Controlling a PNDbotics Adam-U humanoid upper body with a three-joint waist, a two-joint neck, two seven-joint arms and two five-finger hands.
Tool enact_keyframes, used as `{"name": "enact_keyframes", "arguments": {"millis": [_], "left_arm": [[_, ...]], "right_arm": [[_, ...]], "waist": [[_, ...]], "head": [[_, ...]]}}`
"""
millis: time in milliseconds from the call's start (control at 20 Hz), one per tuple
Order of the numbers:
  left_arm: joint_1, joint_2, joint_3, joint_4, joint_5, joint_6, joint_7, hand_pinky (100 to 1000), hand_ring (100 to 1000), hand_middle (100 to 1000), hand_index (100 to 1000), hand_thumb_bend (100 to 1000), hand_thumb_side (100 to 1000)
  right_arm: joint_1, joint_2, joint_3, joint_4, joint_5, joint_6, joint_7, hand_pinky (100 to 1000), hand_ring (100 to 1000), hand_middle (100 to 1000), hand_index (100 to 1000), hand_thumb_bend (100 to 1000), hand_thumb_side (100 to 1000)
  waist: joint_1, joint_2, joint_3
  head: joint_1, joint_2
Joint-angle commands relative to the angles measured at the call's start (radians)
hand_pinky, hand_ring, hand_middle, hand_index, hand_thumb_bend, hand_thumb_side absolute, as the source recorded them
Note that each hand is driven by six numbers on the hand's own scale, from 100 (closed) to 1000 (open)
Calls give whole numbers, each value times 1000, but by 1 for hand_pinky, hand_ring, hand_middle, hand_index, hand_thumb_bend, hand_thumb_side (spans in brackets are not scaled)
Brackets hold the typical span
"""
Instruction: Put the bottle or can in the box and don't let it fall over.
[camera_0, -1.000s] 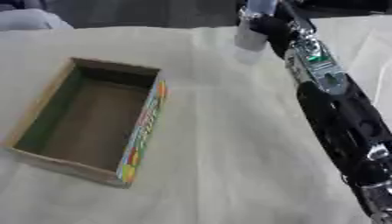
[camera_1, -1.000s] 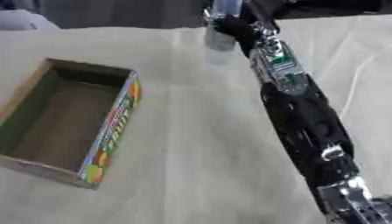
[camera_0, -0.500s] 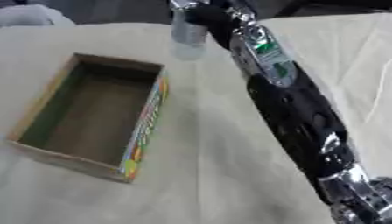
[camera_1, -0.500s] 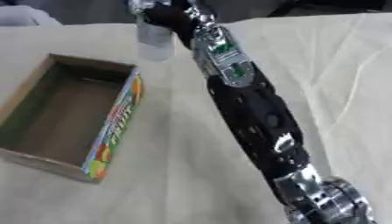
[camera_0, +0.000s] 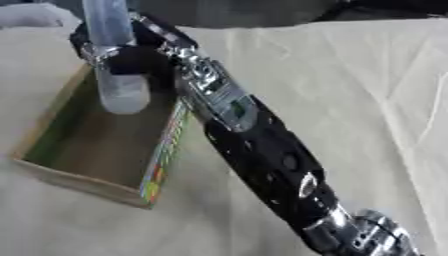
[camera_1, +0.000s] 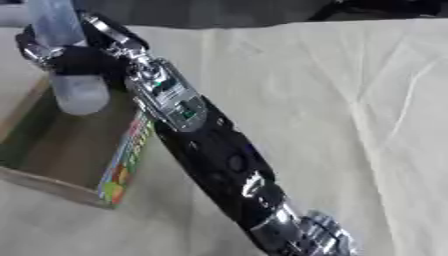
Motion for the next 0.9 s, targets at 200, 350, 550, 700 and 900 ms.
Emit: {"name": "enact_keyframes", "arguments": {"millis": [200, 350, 550, 700, 900], "left_arm": [[-28, 6, -2, -7, 9, -1, -11, 780, 828, 728, 806, 746, 594], [-35, 0, -2, -7, 9, 0, -12, 779, 828, 728, 806, 745, 593], [-37, -5, -1, -5, 8, 1, -12, 779, 828, 728, 806, 744, 594], [-37, -7, 1, -3, 8, 0, -11, 779, 827, 728, 806, 743, 594], [-33, -8, 3, -2, 5, -1, -9, 779, 827, 726, 806, 744, 594]], "right_arm": [[-10, 45, 21, 2, 26, -33, 34, 704, 267, 121, 187, 100, 100], [4, 50, 23, 21, 52, -65, 57, 706, 273, 129, 192, 100, 100], [20, 51, 16, 62, 86, -114, 97, 707, 278, 136, 197, 100, 100], [24, 49, 9, 89, 101, -143, 118, 708, 282, 141, 200, 100, 100], [29, 45, -1, 114, 115, -161, 126, 709, 295, 157, 216, 100, 100]], "waist": [[-3, 3, 30], [-5, 15, 45], [-5, 25, 56], [-5, 27, 59], [-4, 29, 58]], "head": [[-44, -25], [-57, -33], [-70, -43], [-73, -50], [-72, -50]]}}
